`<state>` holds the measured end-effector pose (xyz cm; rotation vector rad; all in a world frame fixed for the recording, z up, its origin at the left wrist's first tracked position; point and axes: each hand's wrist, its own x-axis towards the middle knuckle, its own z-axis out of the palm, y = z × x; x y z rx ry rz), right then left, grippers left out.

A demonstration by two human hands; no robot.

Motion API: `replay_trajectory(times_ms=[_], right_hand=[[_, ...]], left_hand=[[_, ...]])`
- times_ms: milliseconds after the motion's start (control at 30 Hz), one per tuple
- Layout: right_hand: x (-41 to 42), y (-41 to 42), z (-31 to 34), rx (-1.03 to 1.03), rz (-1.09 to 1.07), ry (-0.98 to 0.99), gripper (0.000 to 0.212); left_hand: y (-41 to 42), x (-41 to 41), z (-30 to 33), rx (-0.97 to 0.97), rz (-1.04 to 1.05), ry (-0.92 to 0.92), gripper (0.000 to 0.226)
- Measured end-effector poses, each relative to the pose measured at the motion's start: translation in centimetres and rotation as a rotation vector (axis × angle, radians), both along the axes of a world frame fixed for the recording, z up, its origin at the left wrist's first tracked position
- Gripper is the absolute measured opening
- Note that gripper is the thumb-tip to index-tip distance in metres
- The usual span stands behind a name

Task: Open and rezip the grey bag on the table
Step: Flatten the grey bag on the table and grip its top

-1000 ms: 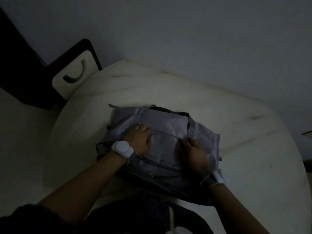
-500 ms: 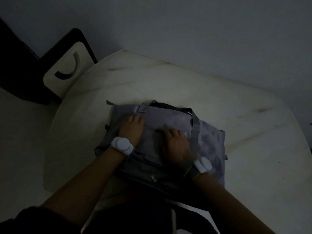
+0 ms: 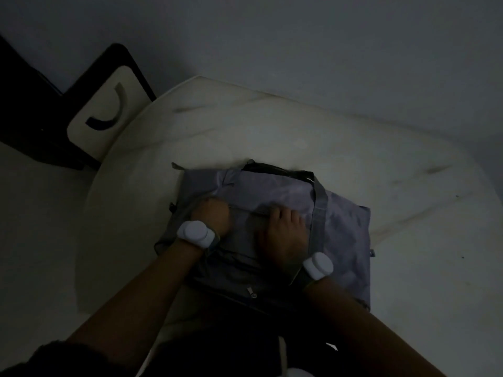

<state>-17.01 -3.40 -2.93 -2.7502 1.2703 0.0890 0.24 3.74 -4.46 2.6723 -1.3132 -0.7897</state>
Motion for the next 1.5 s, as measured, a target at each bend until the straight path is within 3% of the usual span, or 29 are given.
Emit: replay_trajectory(times_ms=[67,200,367,567,667,800,1000,1100,1200,1300,1400,1500], right_hand=[[-0.1,-0.3,0.2,0.011,-0.001,0.007,0.043],[-0.3,-1.3,0.4,0.066,-0.052,0.038,0.038],[-1.6,-2.2,0.4,0.216,-0.065,0.069,0.042],[-3.5,-2.3,1.0,0.134,-0.025,0.062,0.045],[-4.8,-2.1,0.7,0.064,-0.017,0.067,0.046],[-6.1,-2.3,0.8,0.048,0.017,0.047,0.057],[-7.2,-1.6,0.9,0.109,0.132,0.028,0.071],[-7.5,-1.5,1.5,0.126,0.155,0.031,0.077],[-7.5,-1.0,1.4,0.116,0.161,0.029,0.064],[-6.7,0.1,1.1,0.051,0.170,-0.010,0.037],[-5.6,1.8,1.1,0.005,0.140,-0.050,0.025],[-5.2,2.6,0.9,-0.070,0.075,-0.051,0.025]], left_hand=[[0.0,0.3,0.0,0.104,-0.008,0.084,0.034],[0.6,0.3,-0.4,-0.045,0.006,-0.101,0.042],[0.8,0.6,-0.3,-0.090,-0.085,-0.096,0.034],[1.3,-1.0,0.7,-0.177,-0.208,-0.218,0.033],[0.5,-4.6,1.0,-0.273,-0.363,-0.182,0.028],[-0.2,-8.4,1.1,-0.278,-0.485,-0.183,0.040],[0.9,-7.7,0.8,-0.219,-0.499,-0.096,0.049],[1.1,-7.5,0.9,-0.203,-0.500,-0.063,0.040],[1.4,-7.8,1.6,-0.248,-0.501,-0.082,0.026],[1.9,-8.1,2.6,-0.328,-0.482,-0.107,0.017],[2.6,-6.6,3.4,-0.373,-0.314,-0.042,0.013],[3.4,-3.4,3.3,-0.280,-0.116,-0.225,0.029]])
